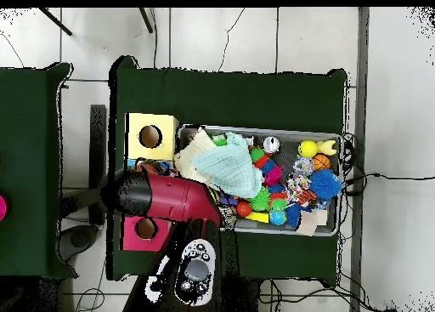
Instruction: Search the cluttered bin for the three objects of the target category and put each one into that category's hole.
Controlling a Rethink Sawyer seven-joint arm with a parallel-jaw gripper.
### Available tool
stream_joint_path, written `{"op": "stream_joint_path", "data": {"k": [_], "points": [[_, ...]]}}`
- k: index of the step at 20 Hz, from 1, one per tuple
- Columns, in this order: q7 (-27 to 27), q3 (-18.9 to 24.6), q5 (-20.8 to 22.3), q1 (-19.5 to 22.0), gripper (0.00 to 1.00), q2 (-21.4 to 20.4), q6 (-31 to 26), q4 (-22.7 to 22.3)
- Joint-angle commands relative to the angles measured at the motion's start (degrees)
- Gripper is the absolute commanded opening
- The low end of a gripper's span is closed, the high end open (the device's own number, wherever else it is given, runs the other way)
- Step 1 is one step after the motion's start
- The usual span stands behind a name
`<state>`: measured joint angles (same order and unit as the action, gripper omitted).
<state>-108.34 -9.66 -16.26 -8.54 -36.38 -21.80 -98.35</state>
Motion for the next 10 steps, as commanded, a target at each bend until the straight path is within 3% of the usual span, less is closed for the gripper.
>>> {"op": "stream_joint_path", "data": {"k": [1, 10], "points": [[-5.46, 0.83, 3.16, -0.58, 0.0, -3.01, -9.92, -1.75], [-5.63, 1.01, 3.45, -0.37, 0.0, -4.02, -9.44, -2.84]]}}
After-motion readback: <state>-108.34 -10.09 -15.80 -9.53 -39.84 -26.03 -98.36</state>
